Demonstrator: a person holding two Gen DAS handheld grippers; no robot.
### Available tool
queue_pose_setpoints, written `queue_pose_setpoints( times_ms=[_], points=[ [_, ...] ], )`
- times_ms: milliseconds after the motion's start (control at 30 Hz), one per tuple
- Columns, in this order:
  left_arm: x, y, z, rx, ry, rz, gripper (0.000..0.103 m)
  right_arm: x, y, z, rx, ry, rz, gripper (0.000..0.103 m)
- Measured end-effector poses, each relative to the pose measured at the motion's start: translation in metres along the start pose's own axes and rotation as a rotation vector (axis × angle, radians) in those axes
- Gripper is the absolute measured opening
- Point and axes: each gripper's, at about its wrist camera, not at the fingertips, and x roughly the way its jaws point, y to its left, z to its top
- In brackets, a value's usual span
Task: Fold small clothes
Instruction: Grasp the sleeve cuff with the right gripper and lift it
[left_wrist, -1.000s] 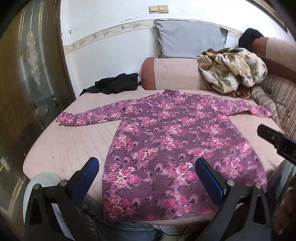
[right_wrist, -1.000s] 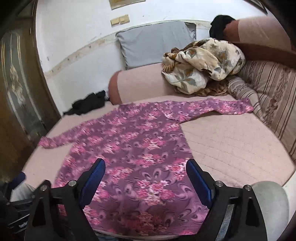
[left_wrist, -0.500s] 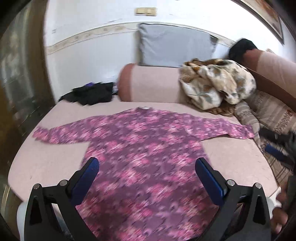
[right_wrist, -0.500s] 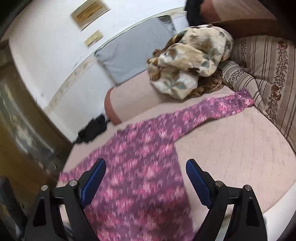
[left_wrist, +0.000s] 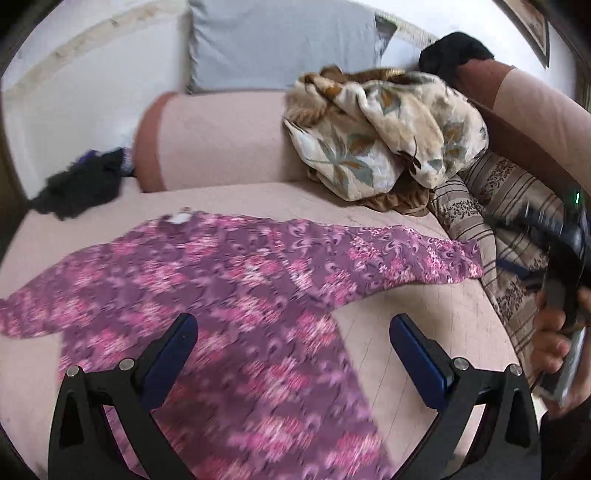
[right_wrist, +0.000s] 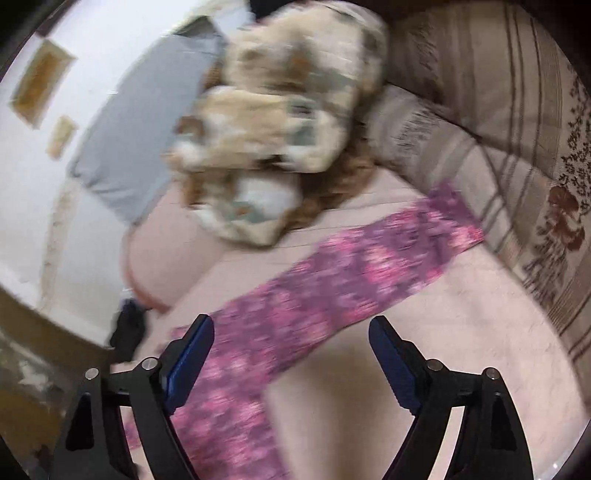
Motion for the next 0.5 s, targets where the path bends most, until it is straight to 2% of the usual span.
queue_pose_setpoints(
  times_ms=[100,200,233,333,400,433,467,500],
  points=[
    [0.044,-0.014,0.011,0.012,0.042,-0.044,0.103,0.038,-0.053,0.018,0.04,0.022,-0.05,0.084],
    [0.08,-0.021,0.009,-0.013,0.092,-0.108,0.103,0.07,-0.098,0.031,0.091,0.042,-0.182,0.074],
    [0.088,-0.022,0.005,-0.027,0.099,-0.121,0.103,0.082,-0.116,0.037,0.144,0.061,-0.219,0.072],
    [0.105,-0.018,-0.008,-0.049,0.138,-0.135,0.103,0.104,-0.142,0.044,0.264,0.102,-0.259,0.068],
    [0.113,-0.011,-0.014,-0.055,0.165,-0.13,0.103,0.111,-0.139,0.052,0.24,0.064,-0.299,0.066],
    [0.113,-0.006,-0.016,-0.058,0.173,-0.127,0.103,0.115,-0.133,0.059,0.188,0.044,-0.338,0.05],
    [0.113,-0.002,-0.017,-0.062,0.177,-0.122,0.103,0.12,-0.127,0.066,0.131,0.026,-0.375,0.028],
    [0.11,0.006,-0.018,-0.069,0.177,-0.114,0.103,0.125,-0.126,0.07,0.106,0.026,-0.384,0.026]
  ],
)
